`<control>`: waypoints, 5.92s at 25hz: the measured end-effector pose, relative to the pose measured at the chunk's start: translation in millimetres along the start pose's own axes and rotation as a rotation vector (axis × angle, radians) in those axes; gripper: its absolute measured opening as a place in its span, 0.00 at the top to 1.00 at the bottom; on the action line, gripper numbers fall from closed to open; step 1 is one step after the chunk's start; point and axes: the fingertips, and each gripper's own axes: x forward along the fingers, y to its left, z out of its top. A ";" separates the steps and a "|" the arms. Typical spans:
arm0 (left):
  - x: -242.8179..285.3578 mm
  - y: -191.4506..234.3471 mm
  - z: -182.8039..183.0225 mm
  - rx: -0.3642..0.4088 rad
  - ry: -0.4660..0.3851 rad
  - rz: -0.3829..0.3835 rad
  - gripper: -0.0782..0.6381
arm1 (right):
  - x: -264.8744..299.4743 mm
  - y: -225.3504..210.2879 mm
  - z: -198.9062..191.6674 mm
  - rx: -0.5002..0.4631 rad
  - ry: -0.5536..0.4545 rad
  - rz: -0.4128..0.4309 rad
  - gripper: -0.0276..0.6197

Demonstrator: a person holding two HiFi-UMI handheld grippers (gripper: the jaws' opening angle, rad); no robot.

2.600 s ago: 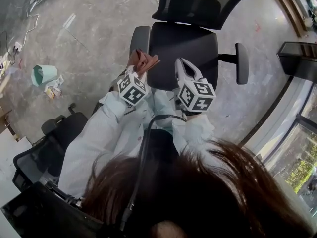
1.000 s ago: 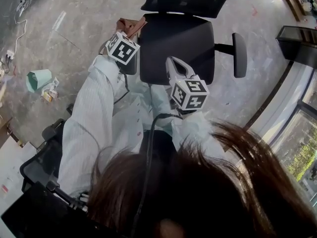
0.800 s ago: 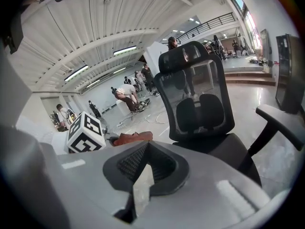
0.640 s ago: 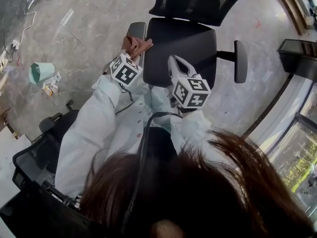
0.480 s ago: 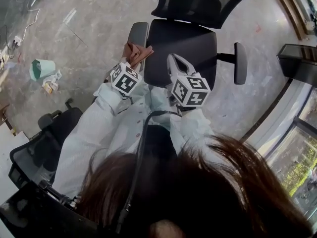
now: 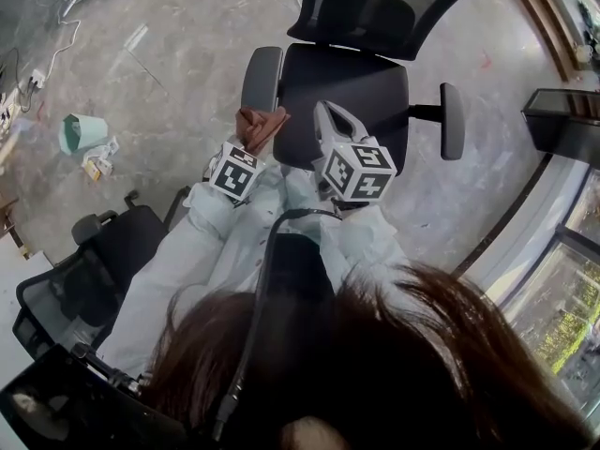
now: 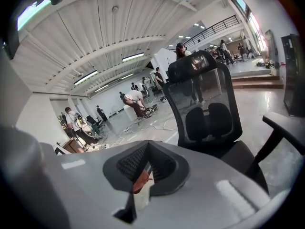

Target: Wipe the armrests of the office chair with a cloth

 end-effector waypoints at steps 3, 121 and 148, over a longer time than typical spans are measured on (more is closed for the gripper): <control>-4.9 2.9 11.1 0.021 -0.026 0.010 0.84 | -5.0 -1.5 0.8 0.008 -0.015 -0.017 0.96; 307.3 -452.2 314.0 0.297 0.036 -0.171 0.84 | -324.6 -505.2 41.9 0.081 -0.015 -0.120 0.96; 391.7 -353.5 431.5 0.228 0.032 -0.109 0.84 | -310.0 -529.9 25.6 0.113 0.054 -0.164 0.96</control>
